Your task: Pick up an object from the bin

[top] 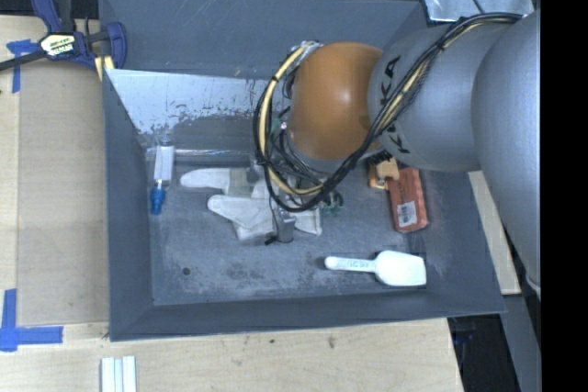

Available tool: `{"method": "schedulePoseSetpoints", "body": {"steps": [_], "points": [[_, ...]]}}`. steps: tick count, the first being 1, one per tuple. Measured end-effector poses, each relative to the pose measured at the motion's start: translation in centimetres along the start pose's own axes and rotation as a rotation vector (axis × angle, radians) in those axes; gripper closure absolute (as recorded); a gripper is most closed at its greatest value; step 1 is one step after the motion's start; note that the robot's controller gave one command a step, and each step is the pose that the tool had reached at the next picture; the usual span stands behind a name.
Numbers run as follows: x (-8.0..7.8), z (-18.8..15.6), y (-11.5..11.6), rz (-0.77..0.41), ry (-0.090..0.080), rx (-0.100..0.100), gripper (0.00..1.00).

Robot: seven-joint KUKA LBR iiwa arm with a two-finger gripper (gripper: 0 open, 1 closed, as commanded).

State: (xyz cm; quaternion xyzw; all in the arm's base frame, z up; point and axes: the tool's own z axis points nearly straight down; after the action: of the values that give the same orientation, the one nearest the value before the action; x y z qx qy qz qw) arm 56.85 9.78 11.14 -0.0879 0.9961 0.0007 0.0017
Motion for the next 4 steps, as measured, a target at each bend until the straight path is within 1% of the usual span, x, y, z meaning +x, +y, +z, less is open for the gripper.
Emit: {"method": "schedulePoseSetpoints", "body": {"steps": [1, 2, 3, 4], "points": [[-1.24, 3.56, -0.27, -0.122, -0.001, 0.002, 0.00], [-0.55, 3.87, 0.61, -0.084, -0.005, 0.001, 1.00], [-0.55, 3.87, 0.61, -0.084, -0.005, 0.001, 1.00], [-0.43, 3.45, 0.60, -0.084, -0.001, 0.001, 1.00]]}}
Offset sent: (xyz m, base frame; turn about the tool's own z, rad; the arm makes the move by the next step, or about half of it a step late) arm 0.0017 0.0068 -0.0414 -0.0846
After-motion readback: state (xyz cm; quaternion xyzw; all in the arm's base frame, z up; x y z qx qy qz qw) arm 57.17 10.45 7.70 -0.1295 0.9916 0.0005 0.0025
